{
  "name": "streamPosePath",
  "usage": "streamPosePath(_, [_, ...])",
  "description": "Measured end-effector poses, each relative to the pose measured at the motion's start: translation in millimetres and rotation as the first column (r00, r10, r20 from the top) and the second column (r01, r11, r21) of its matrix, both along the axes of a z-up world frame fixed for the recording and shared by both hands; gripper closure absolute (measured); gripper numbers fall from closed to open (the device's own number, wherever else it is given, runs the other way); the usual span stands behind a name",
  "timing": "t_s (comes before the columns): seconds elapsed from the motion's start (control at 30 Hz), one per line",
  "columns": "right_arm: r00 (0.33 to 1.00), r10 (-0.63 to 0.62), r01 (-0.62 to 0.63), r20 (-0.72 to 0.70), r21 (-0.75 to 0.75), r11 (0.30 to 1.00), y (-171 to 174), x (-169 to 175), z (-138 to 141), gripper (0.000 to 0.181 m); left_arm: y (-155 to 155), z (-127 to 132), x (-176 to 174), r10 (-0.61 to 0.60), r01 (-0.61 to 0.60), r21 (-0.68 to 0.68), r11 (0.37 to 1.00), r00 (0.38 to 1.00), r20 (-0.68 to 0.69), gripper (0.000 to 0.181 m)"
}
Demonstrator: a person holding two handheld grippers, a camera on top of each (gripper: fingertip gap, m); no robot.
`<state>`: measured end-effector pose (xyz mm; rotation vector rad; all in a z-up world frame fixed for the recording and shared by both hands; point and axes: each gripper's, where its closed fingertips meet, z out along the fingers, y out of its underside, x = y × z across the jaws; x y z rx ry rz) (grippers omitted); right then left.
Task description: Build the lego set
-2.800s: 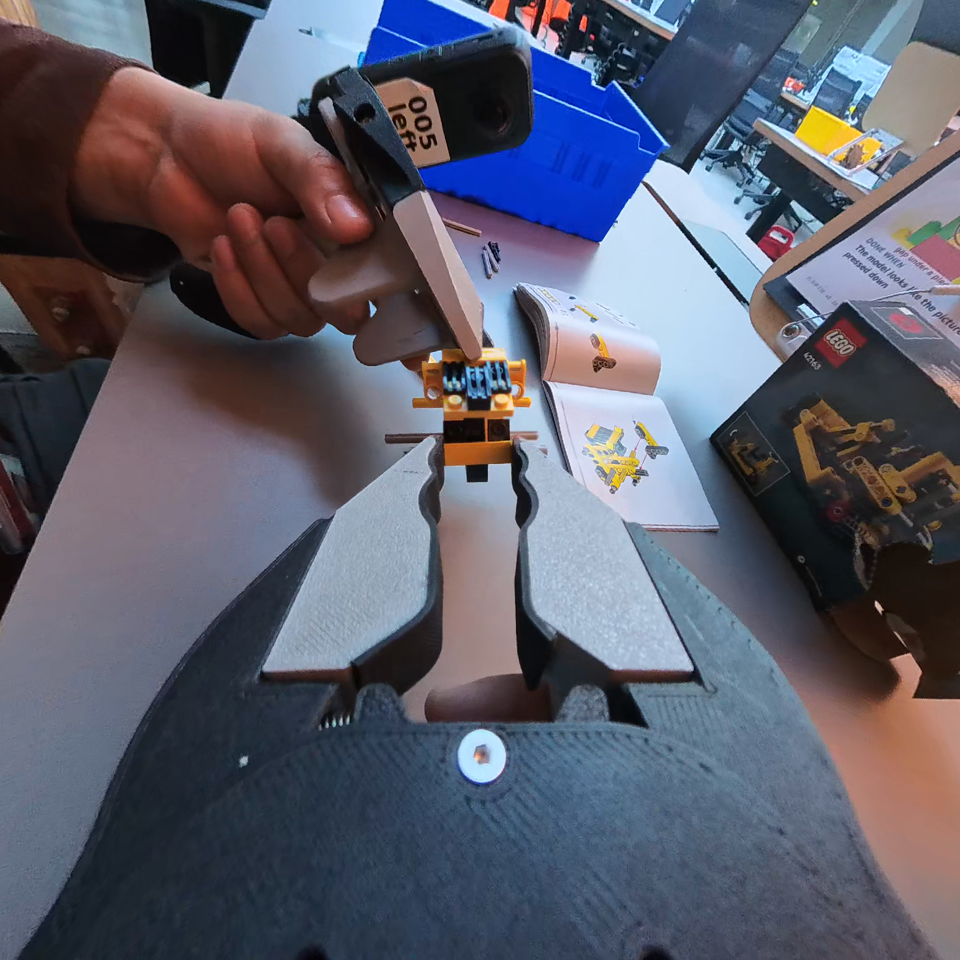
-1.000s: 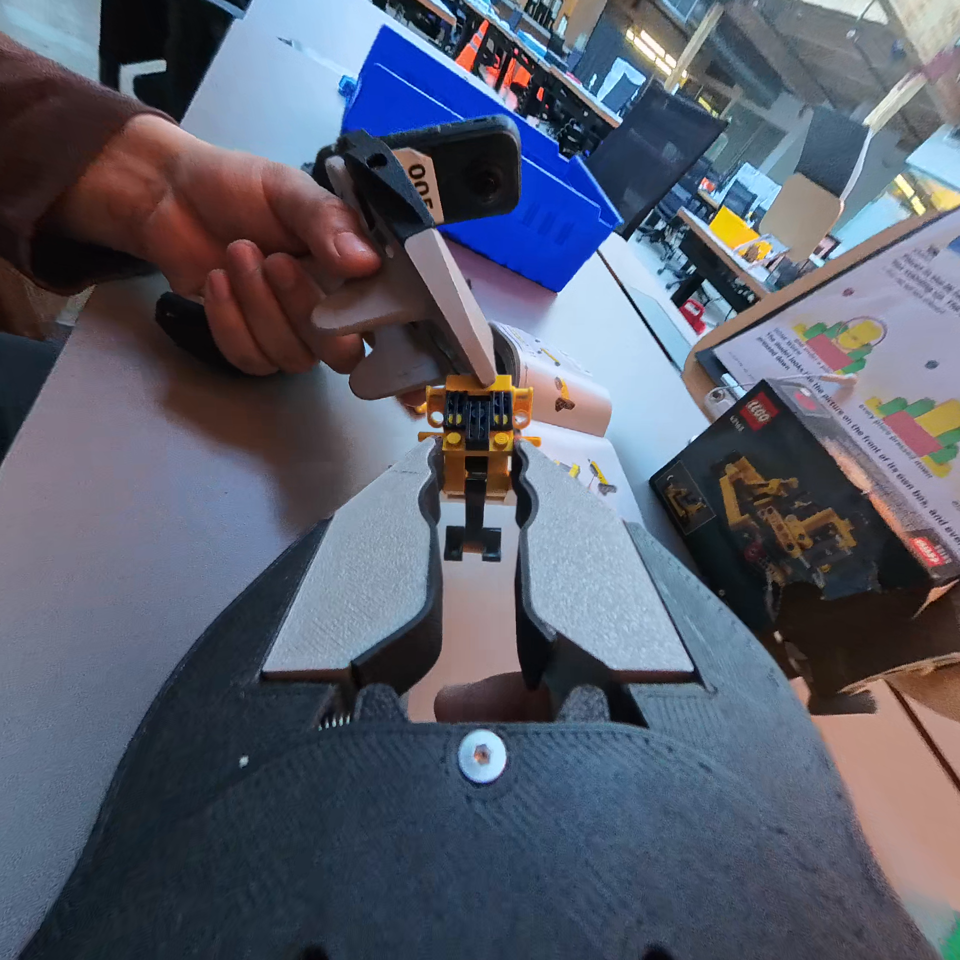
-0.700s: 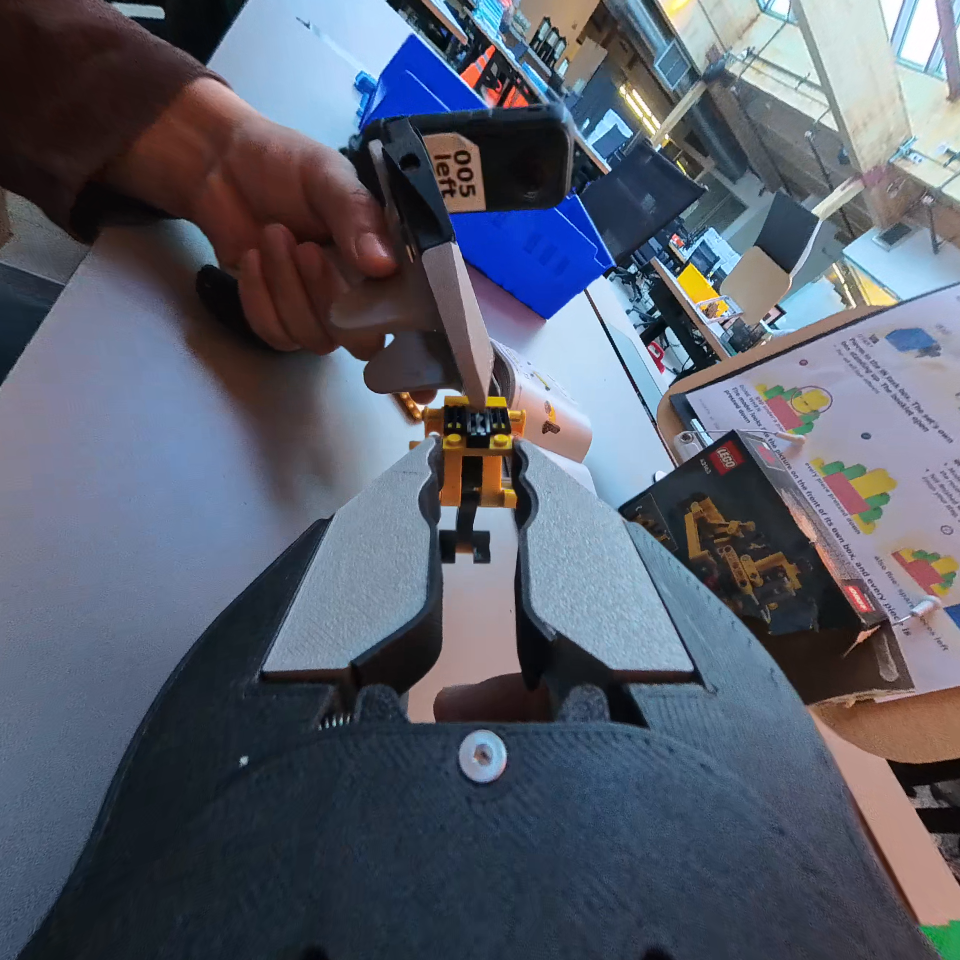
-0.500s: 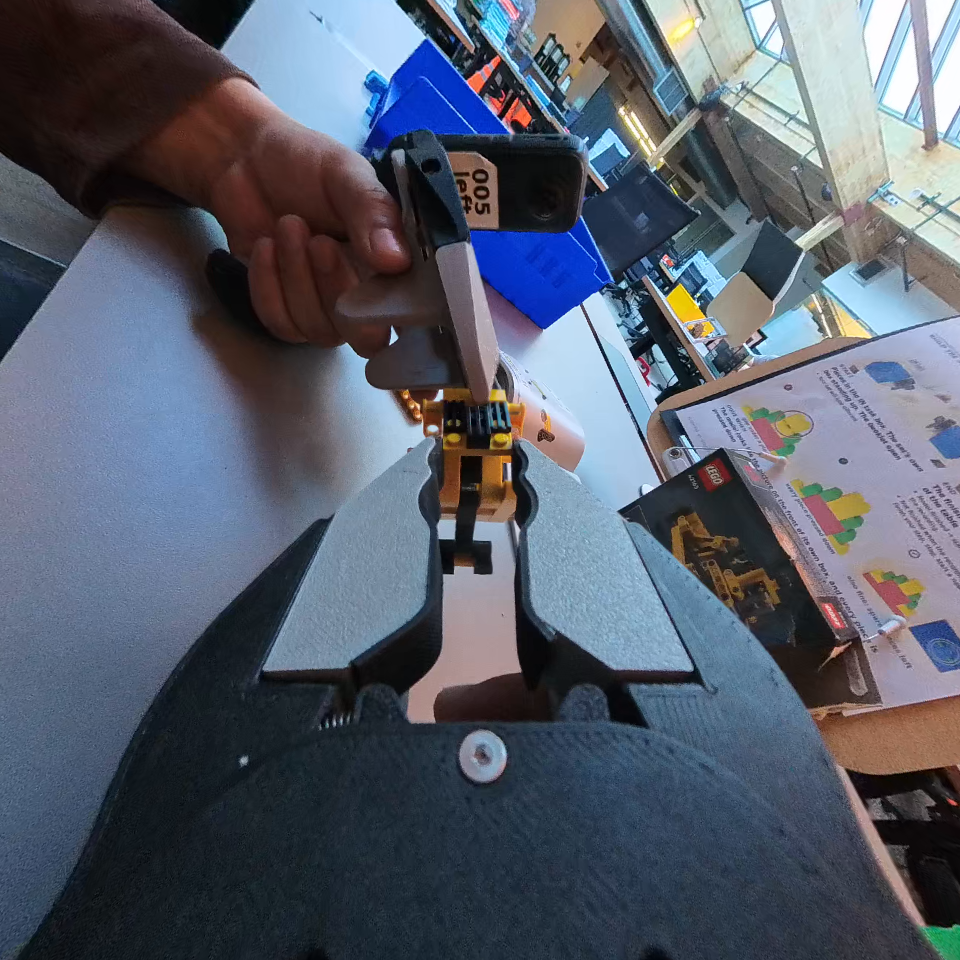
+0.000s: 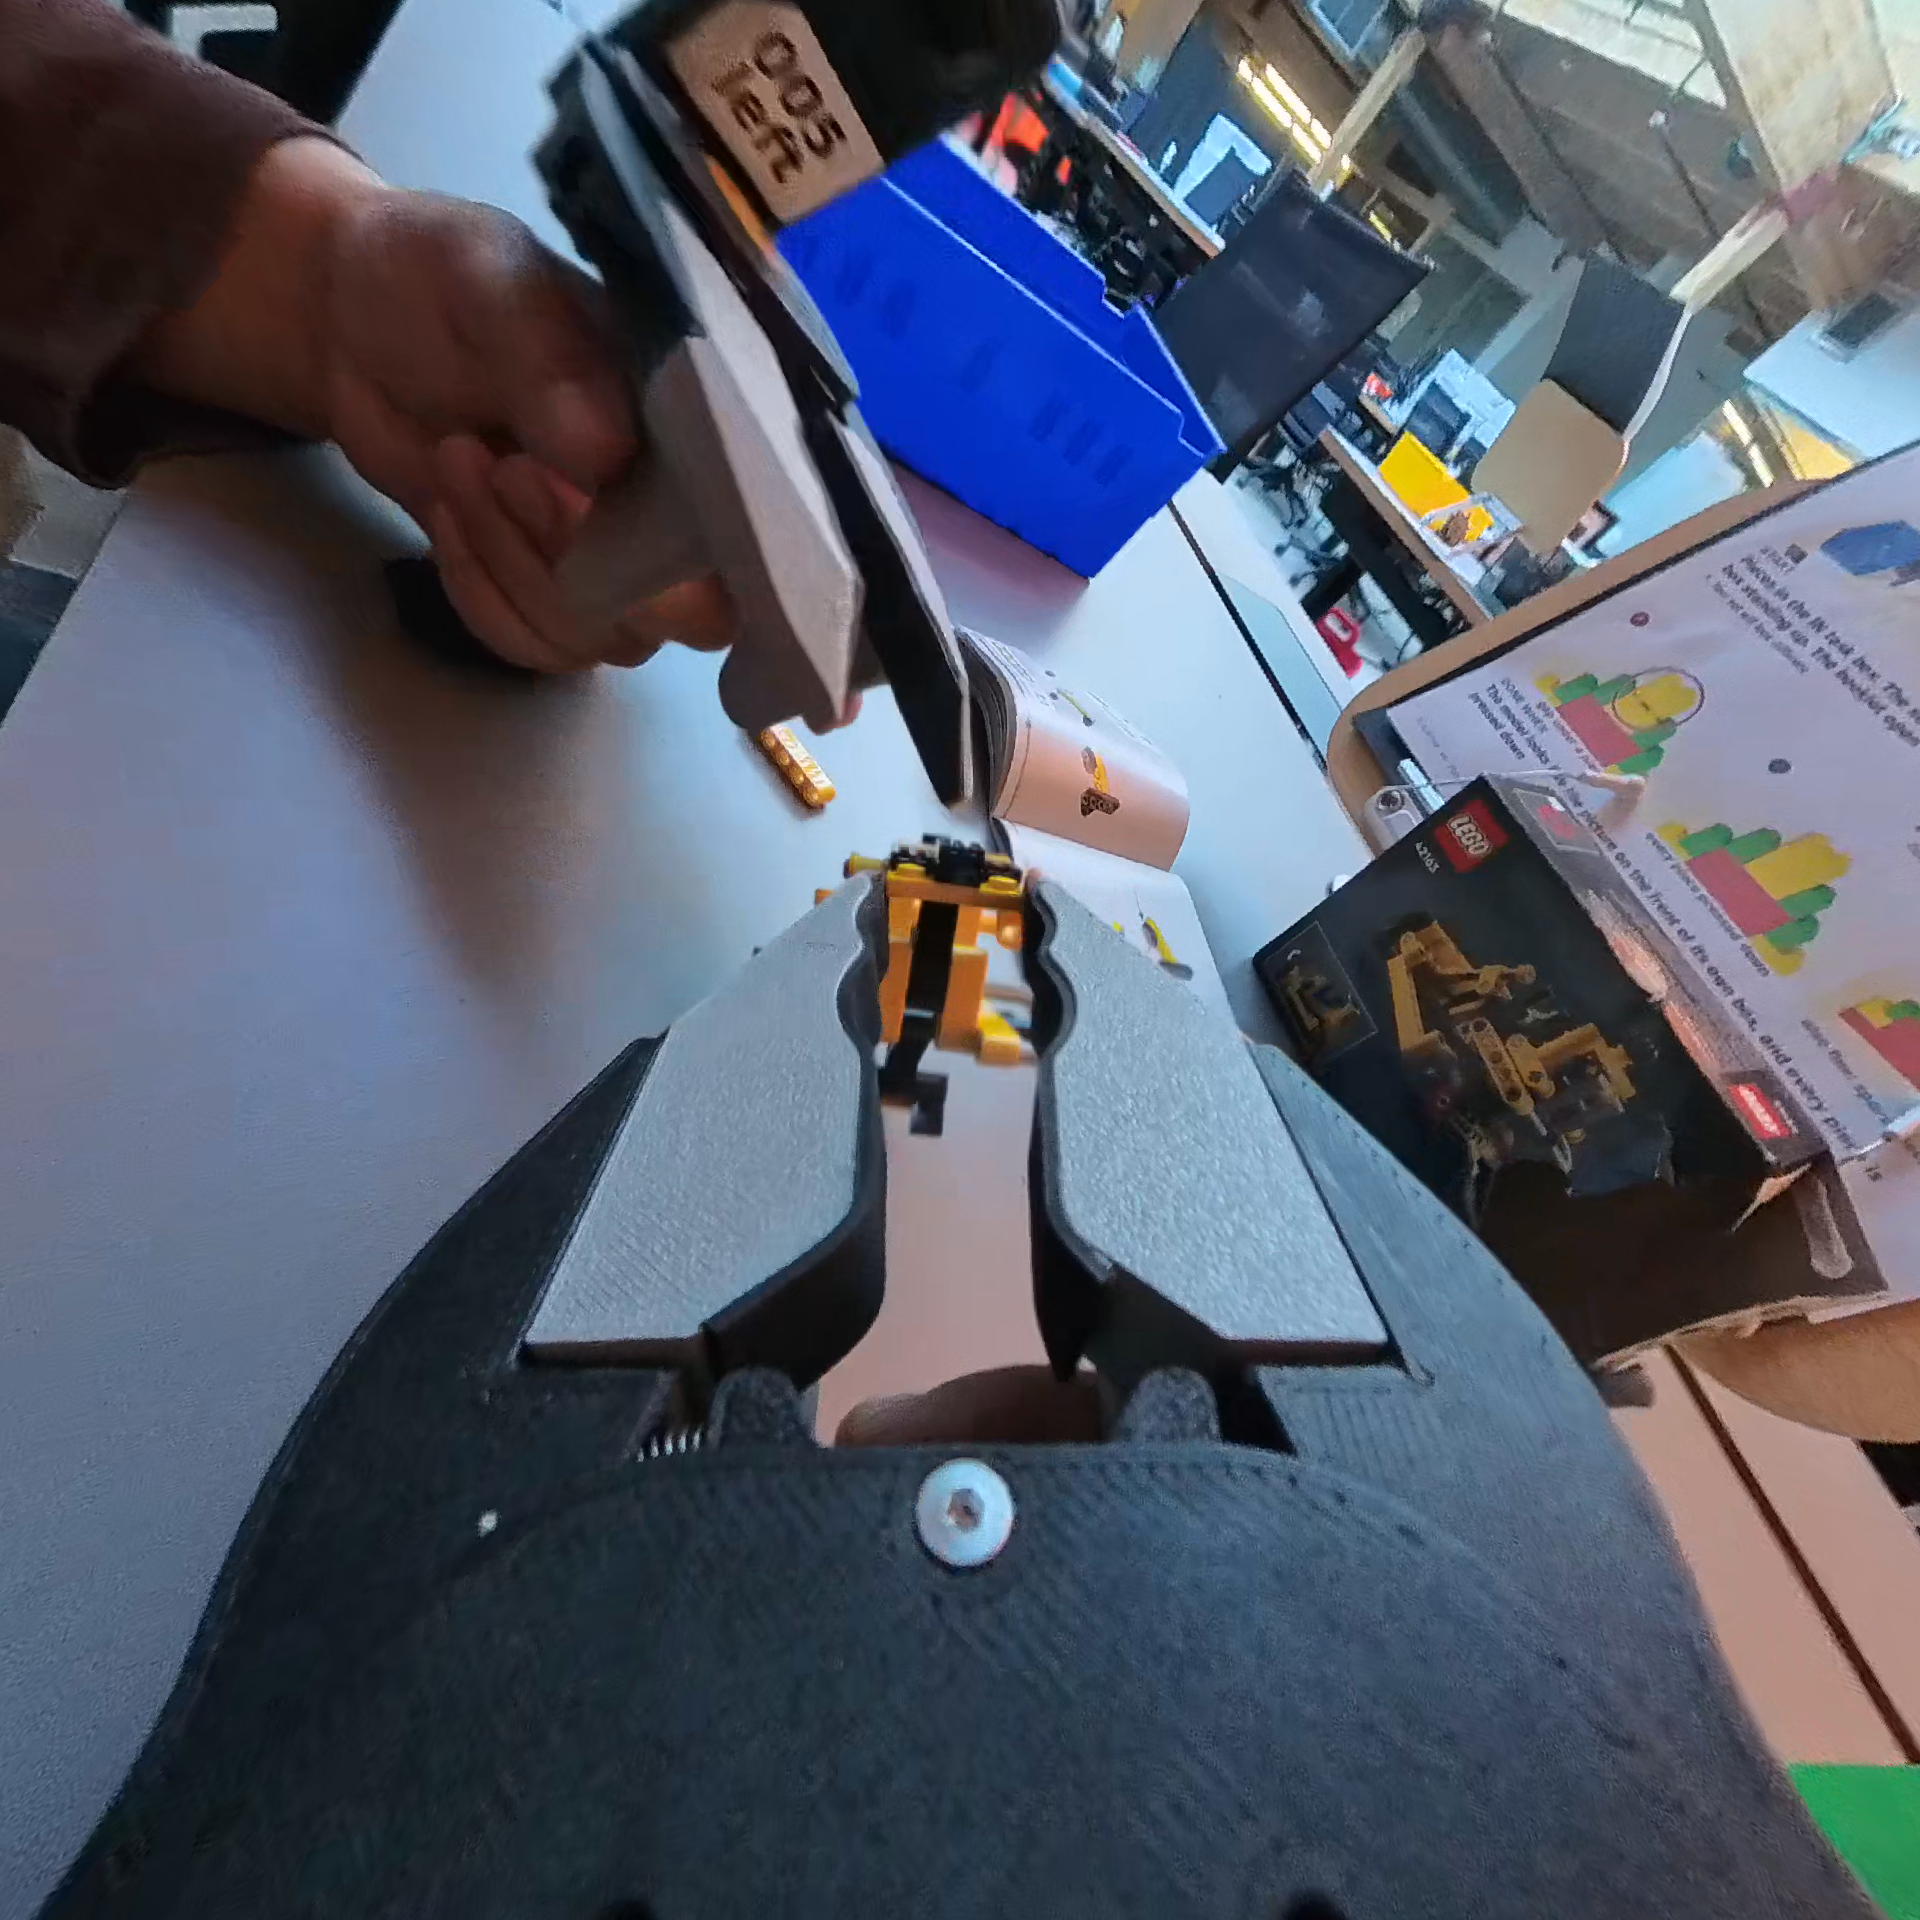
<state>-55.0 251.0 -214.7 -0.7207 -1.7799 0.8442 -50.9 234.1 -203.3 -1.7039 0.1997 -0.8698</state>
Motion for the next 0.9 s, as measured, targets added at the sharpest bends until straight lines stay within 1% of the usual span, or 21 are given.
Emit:
streamPosePath(0.07, [0.999,-0.016,0.018,0.028,-0.051,0.999,5,-2,-1,0.16,3,-1,-2,0.059,-0.055,0.037,0.998,0.993,-0.101,0.146])
streamPosePath(0.13, [0.998,-0.02,0.027,0.06,-0.111,0.993,8,-2,-2,0.16,6,-3,-2,0.112,-0.097,0.077,0.992,0.971,-0.21,0.146])
streamPosePath(0.23, [0.995,-0.026,0.043,0.094,-0.194,0.98,12,-4,-2,0.16,12,-9,-5,0.205,-0.158,0.147,0.976,0.894,-0.398,0.148])
streamPosePath(0.3, [0.993,-0.031,0.057,0.114,-0.228,0.972,14,-6,-4,0.16,18,-14,-7,0.248,-0.191,0.165,0.968,0.844,-0.476,0.15])
streamPosePath(0.4, [0.99,-0.016,0.056,0.138,-0.293,0.955,14,-8,-4,0.159,26,-19,-9,0.277,-0.217,0.174,0.961,0.791,-0.546,0.154])
streamPosePath(0.5, [0.989,-0.003,0.055,0.149,-0.349,0.935,14,-9,-4,0.159,33,-25,-7,0.279,-0.215,0.178,0.96,0.739,-0.613,0.156])
streamPosePath(0.6, [0.986,-0.001,0.066,0.164,-0.389,0.919,17,-10,-5,0.159,37,-27,-4,0.295,-0.205,0.212,0.956,0.687,-0.664,0.167])
streamPosePath(0.67, [0.984,0.011,0.064,0.176,-0.416,0.907,18,-10,-6,0.16,38,-28,-4,0.308,-0.208,0.227,0.951,0.657,-0.688,0.168])
streamPosePath(0.77, [0.98,0.049,0.04,0.193,-0.435,0.9,15,-6,-7,0.162,38,-28,-5,0.313,-0.207,0.234,0.95,0.647,-0.695,0.172])
streamPosePath(0.8, [0.979,0.053,0.035,0.197,-0.417,0.908,16,-5,-8,0.164,38,-28,-6,0.312,-0.206,0.234,0.95,0.649,-0.693,0.174])
streamPosePath(0.9, [0.987,0.011,0.039,0.16,-0.307,0.951,22,-2,-5,0.165,37,-26,-7,0.302,-0.202,0.225,0.953,0.678,-0.67,0.174])
